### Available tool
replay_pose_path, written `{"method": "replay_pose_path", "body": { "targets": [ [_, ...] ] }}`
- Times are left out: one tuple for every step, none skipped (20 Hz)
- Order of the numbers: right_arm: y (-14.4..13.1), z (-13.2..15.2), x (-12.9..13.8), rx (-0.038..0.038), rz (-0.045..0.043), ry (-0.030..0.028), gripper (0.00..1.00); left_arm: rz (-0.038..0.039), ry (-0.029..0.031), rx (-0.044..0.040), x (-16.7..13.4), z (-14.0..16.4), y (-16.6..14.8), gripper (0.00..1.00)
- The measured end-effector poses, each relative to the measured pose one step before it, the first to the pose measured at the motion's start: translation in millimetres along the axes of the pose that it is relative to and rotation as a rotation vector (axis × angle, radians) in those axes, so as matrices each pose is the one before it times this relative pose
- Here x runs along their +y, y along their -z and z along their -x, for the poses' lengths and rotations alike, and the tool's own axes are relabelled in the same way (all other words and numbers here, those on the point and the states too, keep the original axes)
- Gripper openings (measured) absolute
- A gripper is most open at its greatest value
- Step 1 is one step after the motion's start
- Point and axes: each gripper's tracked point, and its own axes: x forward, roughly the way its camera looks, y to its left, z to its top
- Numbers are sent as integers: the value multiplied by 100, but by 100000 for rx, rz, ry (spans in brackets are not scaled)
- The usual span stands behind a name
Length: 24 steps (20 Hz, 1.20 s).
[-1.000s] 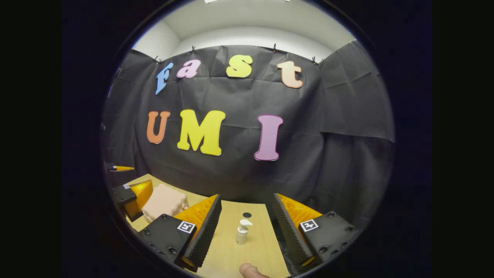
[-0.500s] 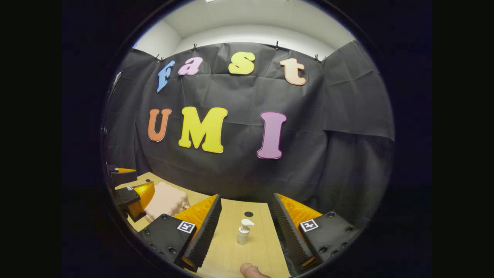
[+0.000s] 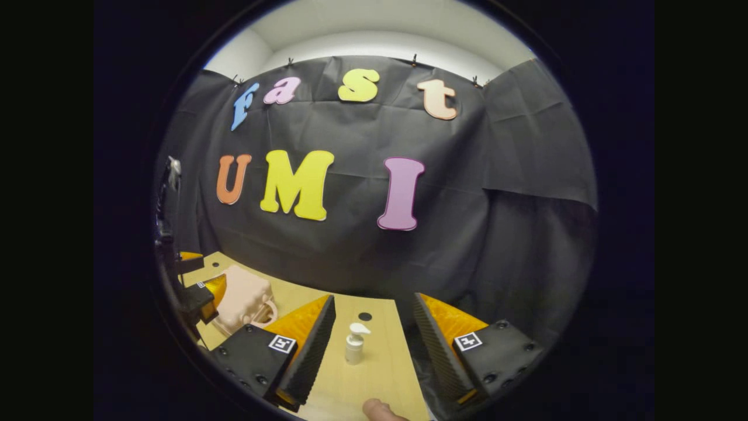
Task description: First open the suitcase, pack the skin care products into it, and then close the suitcase.
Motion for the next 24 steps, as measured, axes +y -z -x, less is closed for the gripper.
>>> {"method": "replay_pose_path", "body": {
  "targets": [
    [585, 91, -514, 1006, -35, 632, 80, -4923, -455, 373, 87, -600, 813, 98],
    [724, 85, -579, 1193, 158, 480, 80, -5282, 333, -135, -193, -699, 540, 99],
    [685, 26, -393, 1233, 22, -96, 80, -5054, 974, -1091, -502, -522, 323, 98],
    [749, 46, -424, 1183, 35, -150, 80, -5401, 1730, -1317, -594, -669, 207, 99],
    [528, -44, -546, 965, 253, 219, 80, -6211, 983, -1316, -840, -530, 322, 98],
    [533, -122, -622, 828, -86, 286, 80, -6077, 181, -512, -584, -225, 324, 98],
    [463, -144, -635, 780, -671, 47, 80, -6448, -396, -695, -511, -62, 252, 98],
    [542, -156, -639, 845, -969, 92, 80, -6474, -526, 929, -637, -203, 673, 98],
    [576, -239, -660, 959, -883, 115, 79, -6858, -1165, 1809, -607, -322, 637, 98],
    [512, -297, -613, 976, -851, 72, 80, -7656, -1716, 1545, -462, -91, 438, 98],
    [460, -325, -768, 757, -1111, 140, 80, -7316, -856, 1203, -517, -342, 260, 98],
    [452, -368, -778, 531, -1137, 51, 80, -6671, 69, 504, -965, -355, 198, 98],
    [480, -397, -631, 531, -753, -163, 80, -6182, 174, 428, -876, -471, -24, 98],
    [672, -449, -702, 34, -362, -71, 80, -5515, 1408, 996, -1062, -491, 557, 97],
    [656, -531, -707, 675, -43, 137, 80, -5835, 846, 2806, -941, -496, 597, 97],
    [970, -576, -507, 1624, 140, -389, 80, -4866, 1046, 3604, -609, -420, 648, 97],
    [798, -409, -458, 1829, -180, -615, 80, -3655, 1351, 3415, -927, -467, 651, 97],
    [599, -352, -432, 1334, -334, -799, 80, -3758, 719, 3608, -550, -593, 408, 96],
    [343, -311, -385, 578, 307, -605, 80, -3508, 572, 3031, -419, -501, 297, 96],
    [297, -278, -570, -379, 1273, 42, 80, -4018, -51, 1899, -329, -642, 0, 96],
    [22, -136, -657, -905, 1496, 139, 80, -4661, -647, 990, -249, -670, -239, 96],
    [326, -99, -670, -466, 1479, 185, 80, -4680, -857, 936, -256, -607, -82, 96],
    [413, -142, -700, 137, 1515, 693, 80, -3702, -1167, 2106, -74, -228, 123, 92],
    [589, -177, -633, 610, 1001, 493, 80, -2236, -46, 700, -161, -288, 28, 84]
  ]
}}
